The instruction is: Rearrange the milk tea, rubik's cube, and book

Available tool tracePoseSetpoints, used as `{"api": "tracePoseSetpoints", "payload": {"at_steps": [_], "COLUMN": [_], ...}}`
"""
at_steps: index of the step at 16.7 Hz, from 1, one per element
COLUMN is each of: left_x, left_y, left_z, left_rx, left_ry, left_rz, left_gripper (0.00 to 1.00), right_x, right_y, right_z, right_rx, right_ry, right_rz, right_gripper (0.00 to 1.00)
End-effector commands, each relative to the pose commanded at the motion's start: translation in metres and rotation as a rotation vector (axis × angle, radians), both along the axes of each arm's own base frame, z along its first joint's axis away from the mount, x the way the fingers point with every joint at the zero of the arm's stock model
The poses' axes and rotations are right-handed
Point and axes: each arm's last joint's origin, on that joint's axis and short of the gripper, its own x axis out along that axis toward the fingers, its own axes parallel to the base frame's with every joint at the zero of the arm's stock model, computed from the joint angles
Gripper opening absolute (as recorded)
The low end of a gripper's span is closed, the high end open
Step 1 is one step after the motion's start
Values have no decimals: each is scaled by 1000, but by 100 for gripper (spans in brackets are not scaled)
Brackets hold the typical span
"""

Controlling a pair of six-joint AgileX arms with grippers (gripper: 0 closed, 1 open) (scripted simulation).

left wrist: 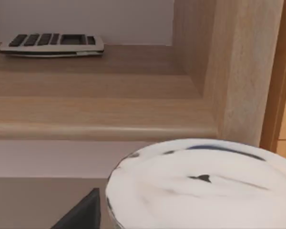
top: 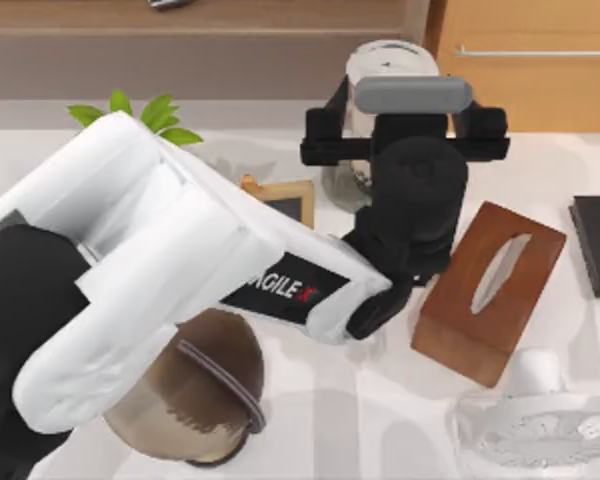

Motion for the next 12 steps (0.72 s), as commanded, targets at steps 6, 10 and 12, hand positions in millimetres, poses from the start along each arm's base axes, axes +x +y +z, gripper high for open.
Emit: {"api": "tracePoseSetpoints", "payload": {"at_steps": [6,10,12], "left_x": [-3,-2,7], "left_y": [7,6,12], "left_z": [-4,0,22], "left_rx": [22,23,32], "left_ry": [17,14,3], "left_rz": [15,11,8], "left_gripper": [100,100,100], "right_x": [0,0,0], "right_y": [0,0,0], "right_z": [0,0,0], "right_rx": [0,0,0], "right_ry": [0,0,0], "right_rz": [0,0,0], "right_gripper": [100,100,100]}}
